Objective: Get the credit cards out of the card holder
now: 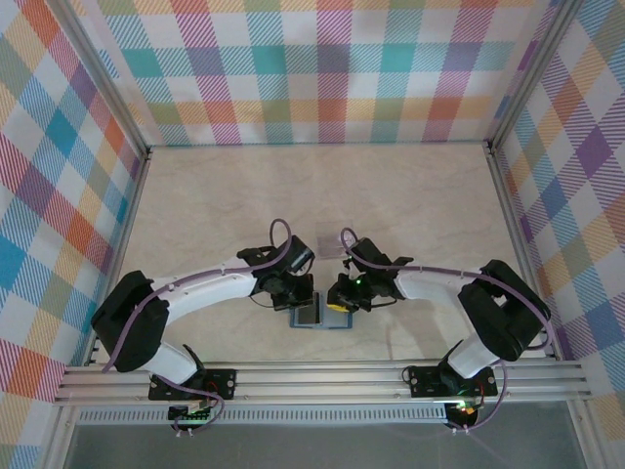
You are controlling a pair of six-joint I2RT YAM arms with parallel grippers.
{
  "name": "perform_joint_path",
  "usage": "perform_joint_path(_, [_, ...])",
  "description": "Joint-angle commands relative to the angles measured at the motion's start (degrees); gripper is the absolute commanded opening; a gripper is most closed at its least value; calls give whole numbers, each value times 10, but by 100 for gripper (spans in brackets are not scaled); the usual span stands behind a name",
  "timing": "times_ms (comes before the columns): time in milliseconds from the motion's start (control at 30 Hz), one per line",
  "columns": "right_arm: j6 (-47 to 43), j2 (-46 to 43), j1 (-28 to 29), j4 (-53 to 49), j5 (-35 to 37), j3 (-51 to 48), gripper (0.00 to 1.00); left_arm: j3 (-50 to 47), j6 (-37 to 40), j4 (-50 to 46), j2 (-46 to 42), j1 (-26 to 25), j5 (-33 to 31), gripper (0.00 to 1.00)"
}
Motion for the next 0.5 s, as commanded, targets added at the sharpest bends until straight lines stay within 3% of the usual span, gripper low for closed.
perform_joint_path(0, [-6, 6, 2, -1, -16, 22, 18, -21, 19, -6, -6, 18, 22, 3])
perform_joint_path(467, [4, 58, 22, 15, -36, 68, 22, -35, 41, 26, 22, 49, 54, 3])
